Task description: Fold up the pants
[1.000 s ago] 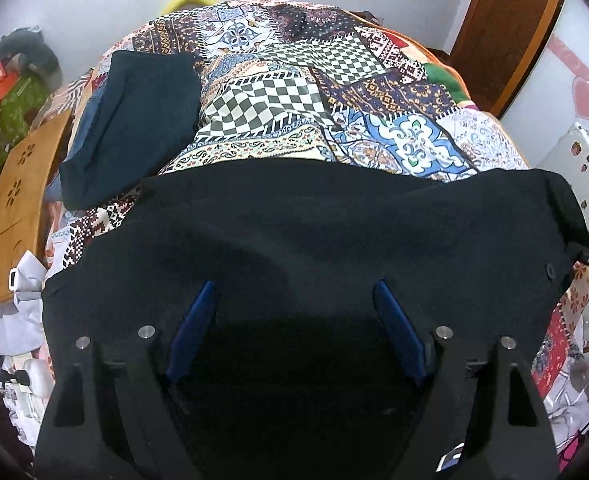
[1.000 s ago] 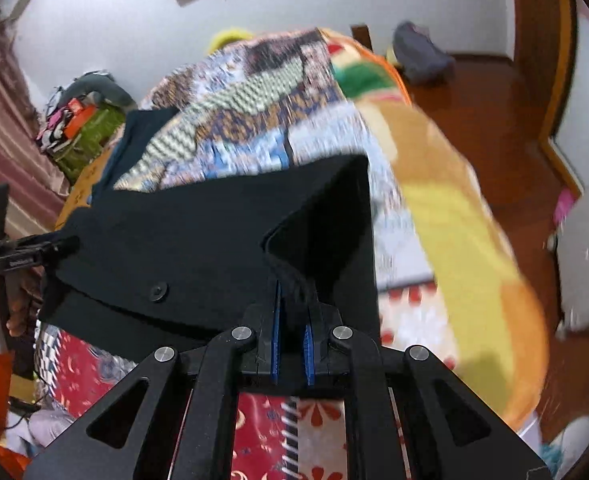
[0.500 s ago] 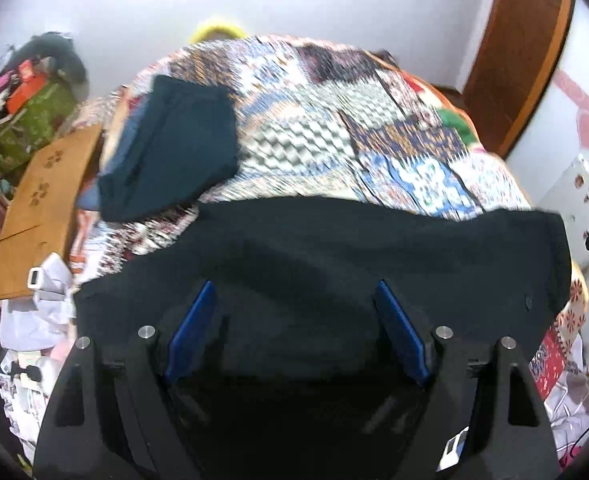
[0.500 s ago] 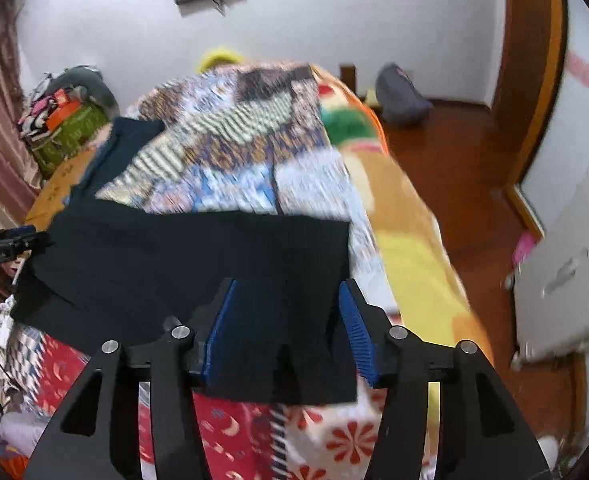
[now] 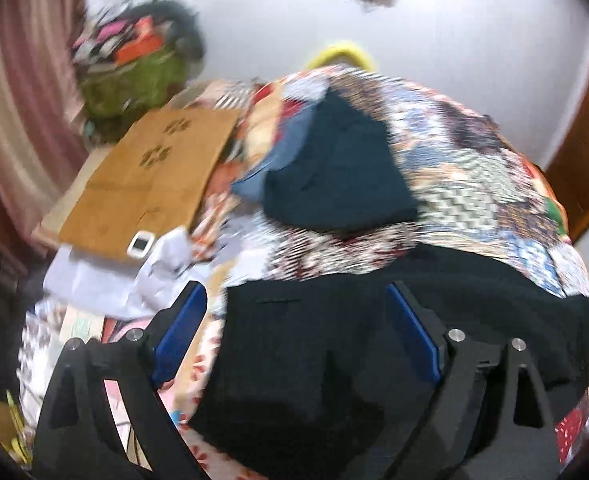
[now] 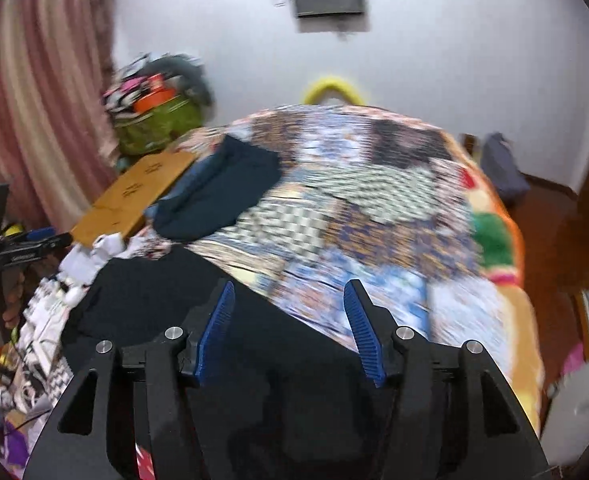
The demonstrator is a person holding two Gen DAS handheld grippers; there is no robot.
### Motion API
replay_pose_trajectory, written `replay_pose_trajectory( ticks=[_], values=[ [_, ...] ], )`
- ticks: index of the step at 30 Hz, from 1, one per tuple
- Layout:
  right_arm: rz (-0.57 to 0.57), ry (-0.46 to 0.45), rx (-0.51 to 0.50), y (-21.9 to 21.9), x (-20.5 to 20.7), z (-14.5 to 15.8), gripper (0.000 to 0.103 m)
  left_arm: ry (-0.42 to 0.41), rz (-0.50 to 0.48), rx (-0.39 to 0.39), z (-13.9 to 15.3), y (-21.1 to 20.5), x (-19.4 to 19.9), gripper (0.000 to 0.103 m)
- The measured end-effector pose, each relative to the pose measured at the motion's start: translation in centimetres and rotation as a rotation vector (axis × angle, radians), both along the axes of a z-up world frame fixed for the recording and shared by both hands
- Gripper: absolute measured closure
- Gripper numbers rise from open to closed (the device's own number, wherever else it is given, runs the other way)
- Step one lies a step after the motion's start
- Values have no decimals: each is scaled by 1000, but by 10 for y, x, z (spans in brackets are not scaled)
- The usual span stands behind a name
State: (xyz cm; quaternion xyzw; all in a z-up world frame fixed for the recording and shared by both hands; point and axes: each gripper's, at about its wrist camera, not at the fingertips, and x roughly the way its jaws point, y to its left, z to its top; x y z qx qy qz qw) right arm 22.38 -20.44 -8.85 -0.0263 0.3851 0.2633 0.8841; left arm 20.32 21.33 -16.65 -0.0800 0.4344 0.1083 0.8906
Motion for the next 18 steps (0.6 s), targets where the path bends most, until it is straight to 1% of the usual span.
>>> replay_pose_trajectory(
  ticks=[2,3,4,5,7,10,13,15,16,17,18],
  values=[
    [59,21,-9,30,15,-11,50,50,44,-22,-17,26,4,12],
    [77,29,-14,38,20,-14,50,78,58,-38,-27,37,5,12],
    [102,42,-22,50,26,-19,50,98,63,-48,-34,43,6,12],
    [133,61,-35,66,34,-27,50,126,69,-62,-45,51,9,12],
    [167,89,-56,83,44,-37,50,180,69,-82,-67,61,15,12],
    [217,151,-79,111,63,-55,50,243,62,-121,-94,69,27,12],
    [255,228,-94,138,86,-74,50,277,42,-192,-115,70,38,13],
    [275,268,-103,153,96,-82,50,287,13,-233,-124,66,45,15],
    [296,303,-116,165,103,-90,50,293,-4,-250,-126,63,48,16],
    [310,324,-126,172,106,-95,50,298,-25,-273,-129,60,51,19],
    [328,348,-146,181,110,-102,50,299,-46,-305,-131,57,54,20]
  ],
)
